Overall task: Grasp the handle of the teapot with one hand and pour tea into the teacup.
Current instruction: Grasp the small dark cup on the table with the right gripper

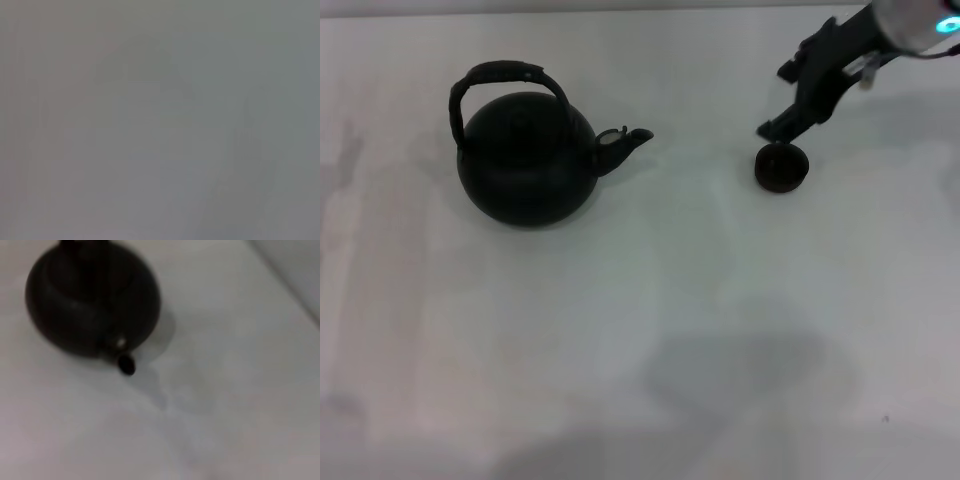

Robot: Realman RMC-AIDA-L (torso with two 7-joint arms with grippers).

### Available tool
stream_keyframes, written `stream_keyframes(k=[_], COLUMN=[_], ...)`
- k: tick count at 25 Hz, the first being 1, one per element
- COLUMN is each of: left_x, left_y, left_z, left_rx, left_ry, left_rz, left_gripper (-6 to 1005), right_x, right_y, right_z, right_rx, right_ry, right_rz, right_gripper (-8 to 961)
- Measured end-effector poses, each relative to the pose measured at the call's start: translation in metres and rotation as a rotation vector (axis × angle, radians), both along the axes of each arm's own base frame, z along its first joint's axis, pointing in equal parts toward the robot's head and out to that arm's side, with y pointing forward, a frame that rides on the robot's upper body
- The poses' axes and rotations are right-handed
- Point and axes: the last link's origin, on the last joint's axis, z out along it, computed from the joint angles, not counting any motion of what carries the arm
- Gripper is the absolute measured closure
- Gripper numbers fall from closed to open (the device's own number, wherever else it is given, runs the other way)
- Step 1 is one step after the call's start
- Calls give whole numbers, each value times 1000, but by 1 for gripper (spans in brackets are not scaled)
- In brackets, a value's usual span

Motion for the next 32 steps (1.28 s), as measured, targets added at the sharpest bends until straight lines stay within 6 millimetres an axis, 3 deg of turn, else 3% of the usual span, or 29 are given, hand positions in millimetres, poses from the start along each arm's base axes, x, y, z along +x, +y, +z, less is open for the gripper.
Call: stream_keyframes(k=[4, 12, 32], left_x=[0, 0, 2], left_y=[-1, -2, 1], left_z=[-1, -3, -5], left_rx=[-1, -2, -8], left_ry=[-2, -9, -13], left_rz=[2, 3, 1], left_gripper=[106, 106, 106], right_x=[-15, -11, 10], right_y=[-3, -6, 0], right_z=[-20, -50, -73], right_rx=[-40, -89, -88], right_ry=[-54, -153, -241], right_rz=[64, 105, 102], right_gripper=[167, 174, 192])
